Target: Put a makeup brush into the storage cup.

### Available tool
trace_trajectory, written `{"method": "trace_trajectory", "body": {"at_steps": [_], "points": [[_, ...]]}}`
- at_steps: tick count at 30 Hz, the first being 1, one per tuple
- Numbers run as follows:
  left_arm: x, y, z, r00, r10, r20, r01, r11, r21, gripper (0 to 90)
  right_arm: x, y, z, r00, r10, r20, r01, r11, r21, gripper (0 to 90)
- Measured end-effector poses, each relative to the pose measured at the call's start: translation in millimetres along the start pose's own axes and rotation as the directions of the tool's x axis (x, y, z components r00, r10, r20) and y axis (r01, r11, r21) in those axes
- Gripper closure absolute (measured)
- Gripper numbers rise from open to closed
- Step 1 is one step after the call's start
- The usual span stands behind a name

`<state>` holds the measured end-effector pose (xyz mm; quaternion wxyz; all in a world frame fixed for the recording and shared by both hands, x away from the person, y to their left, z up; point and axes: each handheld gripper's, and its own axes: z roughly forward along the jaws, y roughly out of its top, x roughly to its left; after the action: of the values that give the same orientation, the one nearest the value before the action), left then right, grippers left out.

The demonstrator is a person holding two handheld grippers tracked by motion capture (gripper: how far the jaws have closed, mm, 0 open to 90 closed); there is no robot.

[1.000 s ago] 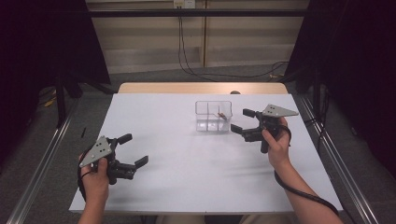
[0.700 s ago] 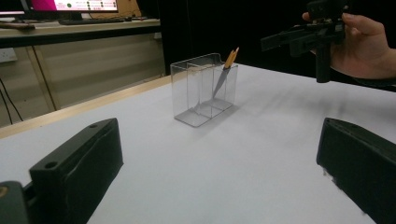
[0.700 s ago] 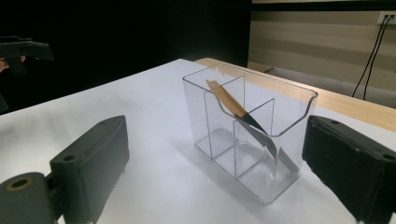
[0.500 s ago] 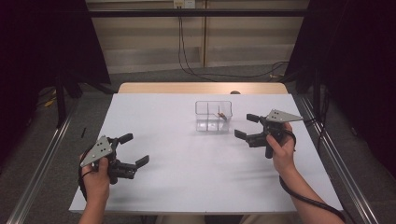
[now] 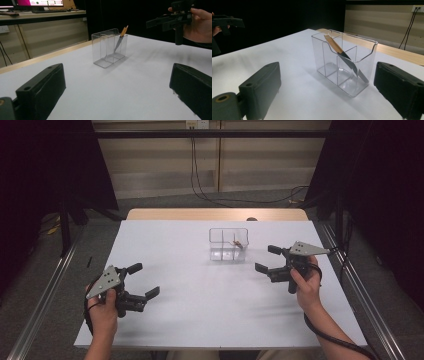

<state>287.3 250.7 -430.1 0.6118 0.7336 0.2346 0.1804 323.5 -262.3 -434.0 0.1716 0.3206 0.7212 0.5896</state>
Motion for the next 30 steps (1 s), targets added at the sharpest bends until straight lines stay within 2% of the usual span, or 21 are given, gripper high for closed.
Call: {"method": "trace_trajectory", "body": {"at_steps": [18, 30], "points": [[-0.5, -1.4, 2.6, 1.0, -0.003, 0.004, 0.003, 1.0, 0.006, 0.3, -2.1, -7.3, -24.7, 0.9996, -0.009, 0.028, 0.008, 1.0, 0.024, 6.7], [-0.3, -1.7, 3.9, 1.0, -0.003, 0.007, 0.003, 1.0, 0.009, 0.3, -0.2, -9.8, -36.5, 0.9985, -0.035, 0.041, 0.033, 0.998, 0.05, 6.6]]}}
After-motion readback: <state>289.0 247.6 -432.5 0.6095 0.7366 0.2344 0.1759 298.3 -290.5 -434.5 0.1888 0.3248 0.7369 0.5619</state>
